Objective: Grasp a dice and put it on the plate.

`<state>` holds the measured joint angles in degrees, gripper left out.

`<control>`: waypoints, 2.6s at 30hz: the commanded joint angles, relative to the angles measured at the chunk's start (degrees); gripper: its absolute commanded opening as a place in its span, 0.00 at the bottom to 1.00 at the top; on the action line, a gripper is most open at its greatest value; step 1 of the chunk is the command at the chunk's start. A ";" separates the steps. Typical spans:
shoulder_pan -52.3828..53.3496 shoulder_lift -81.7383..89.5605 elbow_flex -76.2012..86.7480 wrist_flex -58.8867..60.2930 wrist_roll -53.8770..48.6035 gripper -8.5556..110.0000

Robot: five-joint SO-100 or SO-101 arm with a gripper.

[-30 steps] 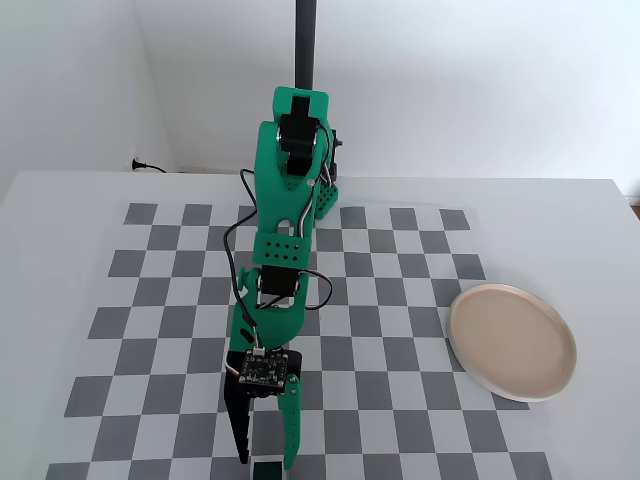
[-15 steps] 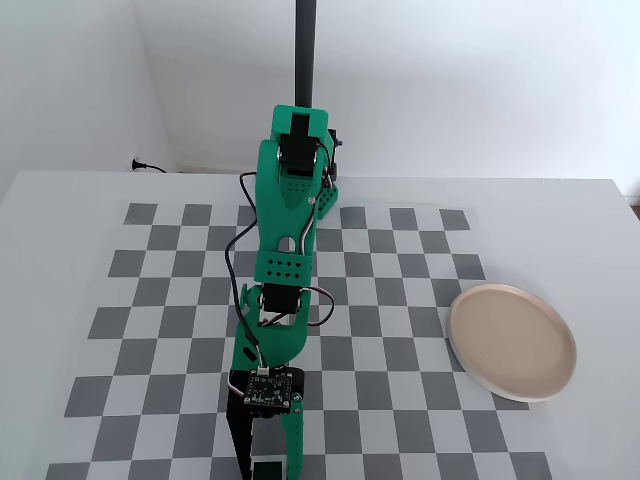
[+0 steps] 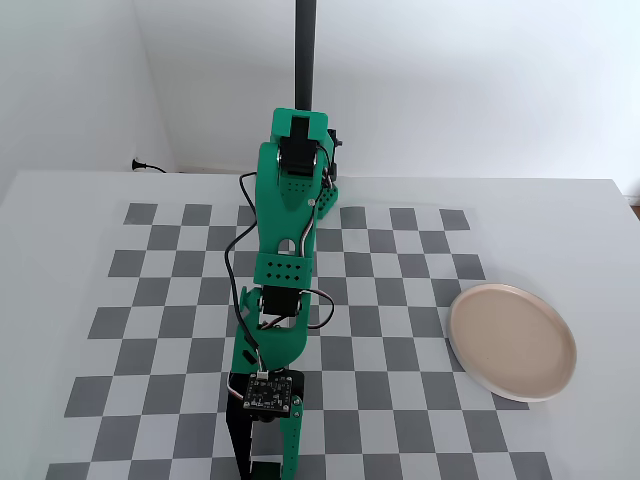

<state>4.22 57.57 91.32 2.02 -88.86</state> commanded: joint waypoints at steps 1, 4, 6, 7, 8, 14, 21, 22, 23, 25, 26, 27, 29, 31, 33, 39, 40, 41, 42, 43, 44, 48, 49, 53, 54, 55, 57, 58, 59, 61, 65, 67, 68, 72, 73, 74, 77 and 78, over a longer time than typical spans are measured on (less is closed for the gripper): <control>-1.32 4.22 -4.92 0.53 0.09 0.04; -2.37 7.29 -4.83 3.60 0.00 0.04; -3.34 9.32 -4.75 5.54 0.00 0.04; -3.96 10.37 -4.57 6.68 -0.09 0.04; -4.57 11.51 -4.48 7.91 -0.09 0.04; -10.11 20.48 1.49 10.55 -2.20 0.04; -18.90 33.93 14.06 9.05 -3.43 0.04; -20.30 35.68 15.64 9.05 -3.43 0.04; -21.62 37.27 17.05 9.05 -3.43 0.04; -24.35 40.08 19.60 9.14 -3.34 0.04; -25.58 41.13 20.48 9.14 -3.43 0.04; -26.89 42.10 21.18 9.32 -3.34 0.04; -29.27 43.24 21.71 9.76 -2.90 0.04; -31.46 43.59 21.71 10.20 -2.55 0.04; -33.40 43.51 21.71 10.28 -2.46 0.04; -38.50 41.13 21.62 8.96 -2.20 0.04; -39.37 40.52 21.62 8.70 -2.20 0.04; -40.17 39.90 21.62 8.26 -2.11 0.04; -40.96 39.29 21.71 8.00 -2.11 0.04; -41.84 38.67 21.71 7.56 -2.02 0.04; -42.63 38.14 21.71 7.21 -2.02 0.04; -46.05 36.74 21.71 6.68 -0.97 0.04; -47.02 36.47 21.71 6.50 -0.70 0.04; -50.27 34.10 21.71 5.36 -0.44 0.04; -50.98 33.40 21.62 5.10 -0.44 0.04; -51.68 32.61 21.62 4.48 -0.44 0.04; -52.82 30.94 21.62 3.25 -0.18 0.04; -53.35 30.15 21.62 2.99 0.00 0.04; -53.88 29.62 21.62 3.16 0.18 0.04; -54.93 29.00 21.53 4.39 0.70 0.04; -56.16 26.89 19.86 5.45 1.93 0.08; -56.16 24.79 17.05 7.38 2.72 0.11; -56.16 23.73 15.64 8.26 2.81 0.11; -56.07 20.65 13.18 8.00 2.99 0.10; -55.99 20.04 12.66 7.82 3.08 0.09; -55.90 19.42 12.13 7.73 3.08 0.08; -55.11 17.58 10.72 7.03 3.25 0.06; -54.76 17.14 10.37 6.59 3.43 0.07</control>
<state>-51.50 74.36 107.14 10.11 -86.04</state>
